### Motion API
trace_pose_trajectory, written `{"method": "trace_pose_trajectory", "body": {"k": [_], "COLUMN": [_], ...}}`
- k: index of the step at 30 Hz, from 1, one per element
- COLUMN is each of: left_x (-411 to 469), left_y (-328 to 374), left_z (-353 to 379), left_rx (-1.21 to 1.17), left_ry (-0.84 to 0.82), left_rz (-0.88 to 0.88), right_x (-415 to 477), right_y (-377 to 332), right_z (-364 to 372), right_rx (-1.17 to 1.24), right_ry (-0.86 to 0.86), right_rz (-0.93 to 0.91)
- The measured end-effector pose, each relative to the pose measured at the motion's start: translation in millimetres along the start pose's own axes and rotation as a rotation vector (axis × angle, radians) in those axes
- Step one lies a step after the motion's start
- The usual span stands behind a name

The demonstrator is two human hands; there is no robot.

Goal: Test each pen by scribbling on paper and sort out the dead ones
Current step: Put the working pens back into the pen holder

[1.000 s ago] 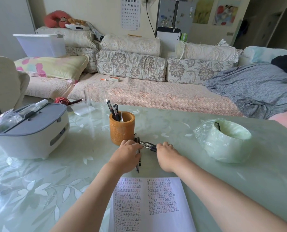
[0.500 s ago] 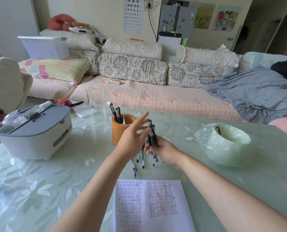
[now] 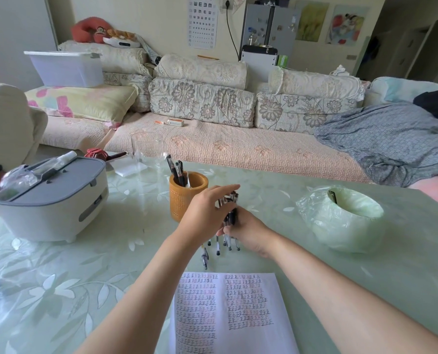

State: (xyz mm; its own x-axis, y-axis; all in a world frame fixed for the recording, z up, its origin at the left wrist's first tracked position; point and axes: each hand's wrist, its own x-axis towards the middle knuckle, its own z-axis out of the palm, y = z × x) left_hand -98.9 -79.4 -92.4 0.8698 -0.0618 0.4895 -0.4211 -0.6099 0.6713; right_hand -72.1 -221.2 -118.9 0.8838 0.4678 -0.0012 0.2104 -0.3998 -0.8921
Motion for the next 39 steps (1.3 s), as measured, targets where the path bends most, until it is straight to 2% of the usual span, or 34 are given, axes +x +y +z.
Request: {"method": "trace_pose_trajectory", "body": {"k": [7,12,16,18,20,23,30,36,39], "left_x": [1,4,5,2,-2,-4,-4,-1,0], "left_y": [-4,-13,-31,-41,-51,-64,-74,-82,-81], "left_z": [3,-2,-19,-28,-33,-35,-35,-37,-37], "left_rx": [-0.022,0.016,0.022,0.098,0.173,0.257,0.214,0.218,0.199], "left_ry": [-0.001,-0.003,0.173,0.279,0.316,0.306,0.224,0.212,0.239], "left_rz": [-0.041,-0.052,-0.081,-0.121,-0.185,-0.234,-0.246,-0.244,-0.242], "right_x": [-1,1,10,16,25,47,111,131,134], "right_y": [-1,1,-1,-9,-22,-45,-83,-74,-59], "right_z": [3,9,6,2,0,-1,10,25,30], "right_rx": [0.017,-0.056,-0.014,-0.012,0.010,0.079,0.171,0.117,-0.058], "right_ry": [0.078,0.085,0.165,0.246,0.300,0.362,0.502,0.512,0.496], "right_rz": [-0.047,-0.027,0.018,0.005,-0.043,-0.111,-0.139,-0.058,0.024]}}
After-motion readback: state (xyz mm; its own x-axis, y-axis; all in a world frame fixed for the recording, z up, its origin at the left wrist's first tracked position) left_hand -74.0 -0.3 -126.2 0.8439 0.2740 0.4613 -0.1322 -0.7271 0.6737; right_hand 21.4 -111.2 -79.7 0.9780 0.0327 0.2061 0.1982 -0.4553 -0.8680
